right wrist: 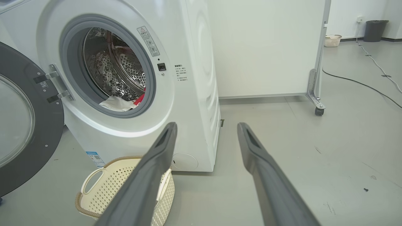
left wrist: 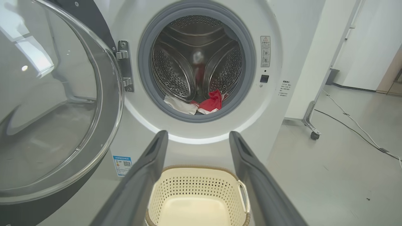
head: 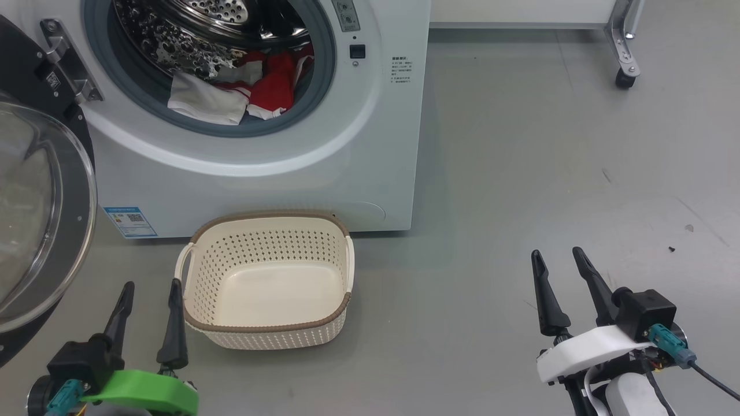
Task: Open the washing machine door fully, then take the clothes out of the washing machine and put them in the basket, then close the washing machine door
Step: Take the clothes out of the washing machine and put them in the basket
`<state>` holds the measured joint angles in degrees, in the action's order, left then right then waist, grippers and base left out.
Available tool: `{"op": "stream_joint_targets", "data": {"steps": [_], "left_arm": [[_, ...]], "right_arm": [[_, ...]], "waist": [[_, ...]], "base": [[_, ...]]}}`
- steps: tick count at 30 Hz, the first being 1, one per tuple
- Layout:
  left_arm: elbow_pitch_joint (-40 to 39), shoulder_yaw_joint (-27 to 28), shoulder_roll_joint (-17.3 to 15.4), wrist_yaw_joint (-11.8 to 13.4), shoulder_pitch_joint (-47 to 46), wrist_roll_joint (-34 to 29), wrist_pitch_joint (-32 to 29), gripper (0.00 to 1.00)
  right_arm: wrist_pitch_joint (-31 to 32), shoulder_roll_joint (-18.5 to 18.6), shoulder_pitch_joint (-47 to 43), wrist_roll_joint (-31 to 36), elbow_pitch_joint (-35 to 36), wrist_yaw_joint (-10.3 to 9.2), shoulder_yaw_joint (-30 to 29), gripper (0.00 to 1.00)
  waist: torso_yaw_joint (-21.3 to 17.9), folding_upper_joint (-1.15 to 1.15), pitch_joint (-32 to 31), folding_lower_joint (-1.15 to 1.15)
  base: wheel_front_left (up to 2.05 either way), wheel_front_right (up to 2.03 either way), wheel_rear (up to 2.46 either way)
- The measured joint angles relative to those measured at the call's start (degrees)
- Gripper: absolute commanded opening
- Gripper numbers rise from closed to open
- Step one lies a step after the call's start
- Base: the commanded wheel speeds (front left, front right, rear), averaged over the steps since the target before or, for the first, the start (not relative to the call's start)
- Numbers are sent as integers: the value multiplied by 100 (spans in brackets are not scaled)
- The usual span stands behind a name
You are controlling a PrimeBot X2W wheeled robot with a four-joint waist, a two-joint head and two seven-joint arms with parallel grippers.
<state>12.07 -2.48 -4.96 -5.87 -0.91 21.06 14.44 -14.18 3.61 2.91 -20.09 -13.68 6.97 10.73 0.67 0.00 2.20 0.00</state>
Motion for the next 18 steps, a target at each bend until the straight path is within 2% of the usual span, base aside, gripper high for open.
{"op": "stream_joint_targets", "data": {"steps": [9,18], "left_arm": [[-134,49,30,-5,10,109,0,100],[-151,47,32,-24,38,109,0,100]], "right_arm": [[0,-1,-12,0,-4,0,4,100],[-1,-4,-19,0,-2,0,-19,100]], "waist": [[-13,0,19,0],[-10,0,76,0]], "base": [[19,-41,22],[56,-77,22]]}}
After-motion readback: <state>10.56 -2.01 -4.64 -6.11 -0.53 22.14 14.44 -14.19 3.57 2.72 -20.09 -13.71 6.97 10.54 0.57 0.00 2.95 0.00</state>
